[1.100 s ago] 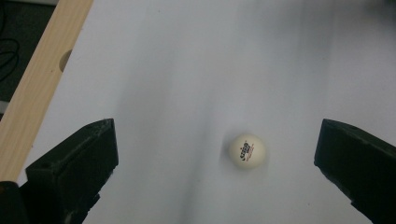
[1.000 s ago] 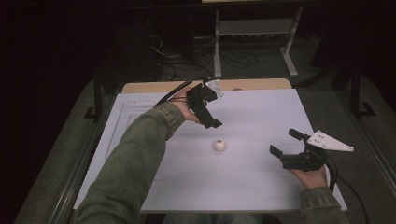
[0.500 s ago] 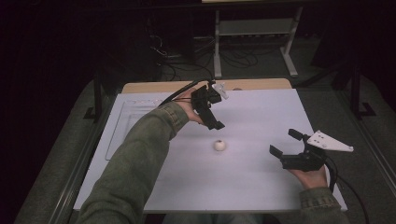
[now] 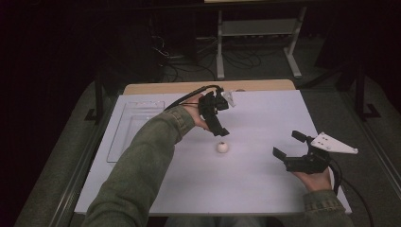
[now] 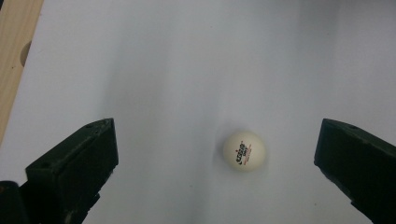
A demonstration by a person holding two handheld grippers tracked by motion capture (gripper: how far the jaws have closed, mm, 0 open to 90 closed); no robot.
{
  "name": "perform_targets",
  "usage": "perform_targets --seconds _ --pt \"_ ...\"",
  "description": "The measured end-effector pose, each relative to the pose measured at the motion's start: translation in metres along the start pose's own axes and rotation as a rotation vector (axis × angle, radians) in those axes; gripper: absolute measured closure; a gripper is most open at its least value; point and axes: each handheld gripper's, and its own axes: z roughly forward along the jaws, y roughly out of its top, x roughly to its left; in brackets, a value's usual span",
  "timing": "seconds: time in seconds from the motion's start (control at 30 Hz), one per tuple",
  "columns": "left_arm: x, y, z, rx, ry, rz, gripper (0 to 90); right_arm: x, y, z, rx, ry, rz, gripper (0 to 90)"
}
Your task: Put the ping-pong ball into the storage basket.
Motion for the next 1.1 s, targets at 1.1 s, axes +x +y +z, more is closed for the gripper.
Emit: perform_targets --seconds 1.1 --pt "-0.007 -0.015 0.043 0.086 -0.055 0.005 0.0 0.0 -0.001 0.0 0.006 0.004 -0.001 0.0"
